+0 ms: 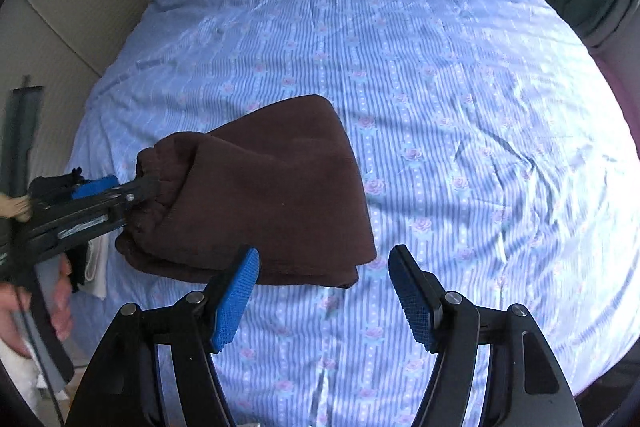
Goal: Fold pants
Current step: 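Grasp the folded sweatpants bundle with the left gripper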
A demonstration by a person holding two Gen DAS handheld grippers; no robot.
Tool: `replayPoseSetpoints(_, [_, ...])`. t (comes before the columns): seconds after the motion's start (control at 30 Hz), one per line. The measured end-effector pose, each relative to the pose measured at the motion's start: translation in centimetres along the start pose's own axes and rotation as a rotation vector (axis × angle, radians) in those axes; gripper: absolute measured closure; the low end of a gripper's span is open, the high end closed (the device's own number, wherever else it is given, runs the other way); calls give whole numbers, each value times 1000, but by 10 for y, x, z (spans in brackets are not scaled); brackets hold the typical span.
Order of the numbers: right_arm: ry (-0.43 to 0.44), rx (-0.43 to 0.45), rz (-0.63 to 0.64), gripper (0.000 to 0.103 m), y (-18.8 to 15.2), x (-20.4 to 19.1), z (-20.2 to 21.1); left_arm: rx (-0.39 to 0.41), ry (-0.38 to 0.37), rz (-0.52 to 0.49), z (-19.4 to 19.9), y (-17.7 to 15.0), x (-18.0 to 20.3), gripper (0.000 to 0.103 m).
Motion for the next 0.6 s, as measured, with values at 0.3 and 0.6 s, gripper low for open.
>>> replayPoseSetpoints(0.3, [-18, -12, 18, 35, 2, 3, -6, 53, -91, 138, 12, -24, -20, 78])
replayPoseSetpoints(0.6, [-29, -31, 64, 35, -4, -13, -13, 23, -168, 301, 4, -78, -63, 68])
Point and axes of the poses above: each gripper's, at about its wrist camera, not at the fingertips, and z roughly against the way its jaws point, x to its right, y to its top, the point moved 5 cm from there along -z, roughly the way its jaws point, and after that the axes turned 9 degrees about -z, right-handed, at the moved point
